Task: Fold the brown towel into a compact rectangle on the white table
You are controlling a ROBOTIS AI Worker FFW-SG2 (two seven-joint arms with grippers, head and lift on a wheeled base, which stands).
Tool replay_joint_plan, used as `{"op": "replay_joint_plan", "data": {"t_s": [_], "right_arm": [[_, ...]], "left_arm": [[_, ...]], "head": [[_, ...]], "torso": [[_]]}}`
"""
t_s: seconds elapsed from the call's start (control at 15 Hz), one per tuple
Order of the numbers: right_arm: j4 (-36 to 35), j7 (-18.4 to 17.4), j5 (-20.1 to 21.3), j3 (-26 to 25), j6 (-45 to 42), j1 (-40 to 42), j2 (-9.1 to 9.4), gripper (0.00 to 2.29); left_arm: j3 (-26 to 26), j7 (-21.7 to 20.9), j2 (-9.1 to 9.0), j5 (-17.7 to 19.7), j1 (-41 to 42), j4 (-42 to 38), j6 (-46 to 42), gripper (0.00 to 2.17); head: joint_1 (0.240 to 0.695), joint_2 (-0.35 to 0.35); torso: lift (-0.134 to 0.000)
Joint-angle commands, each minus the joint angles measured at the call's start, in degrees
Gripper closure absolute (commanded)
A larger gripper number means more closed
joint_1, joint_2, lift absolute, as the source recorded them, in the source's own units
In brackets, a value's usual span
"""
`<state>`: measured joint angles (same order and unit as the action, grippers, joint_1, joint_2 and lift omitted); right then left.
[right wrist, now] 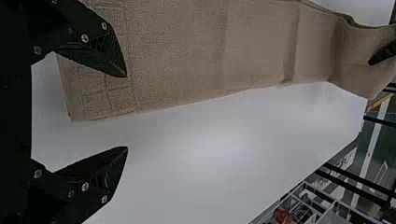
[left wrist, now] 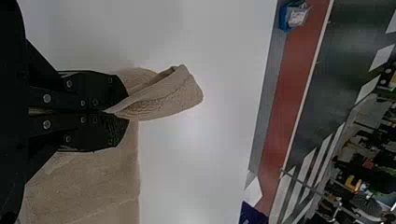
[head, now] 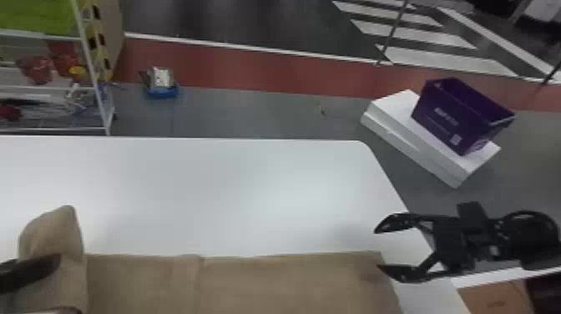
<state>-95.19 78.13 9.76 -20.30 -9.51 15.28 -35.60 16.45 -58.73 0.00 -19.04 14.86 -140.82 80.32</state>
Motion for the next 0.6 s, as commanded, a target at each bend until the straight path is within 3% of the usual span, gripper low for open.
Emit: {"op": "replay_joint_plan", "data": {"t_s": [0.0, 0.07, 0.2, 0.53], "right_arm": [[0.00, 0.19, 0.00, 0.00, 0.15, 0.01, 0.00, 0.39], [0.00, 0.19, 0.09, 0.00, -0.02, 0.01, 0.00, 0.39], [-0.08, 0.19, 0.18, 0.09, 0.15, 0.01, 0.09, 0.39], [-0.08, 0.19, 0.35, 0.09, 0.15, 0.10, 0.18, 0.39]], "left_arm": [[8.95, -4.02, -0.14, 0.23, -3.26, 0.20, -0.03, 1.61], [11.59, -6.31, -0.14, -0.21, -4.93, 0.90, -0.03, 1.61], [15.80, -9.65, -0.14, -0.82, -7.04, 3.01, -0.73, 1.61], [19.14, -10.62, 0.71, -1.17, -7.74, 6.96, -1.61, 1.61]], "head": [[0.695, -0.218], [0.695, -0.159], [0.695, -0.113], [0.695, -0.030]], "torso": [[-0.124], [-0.124], [-0.124], [-0.124]]}}
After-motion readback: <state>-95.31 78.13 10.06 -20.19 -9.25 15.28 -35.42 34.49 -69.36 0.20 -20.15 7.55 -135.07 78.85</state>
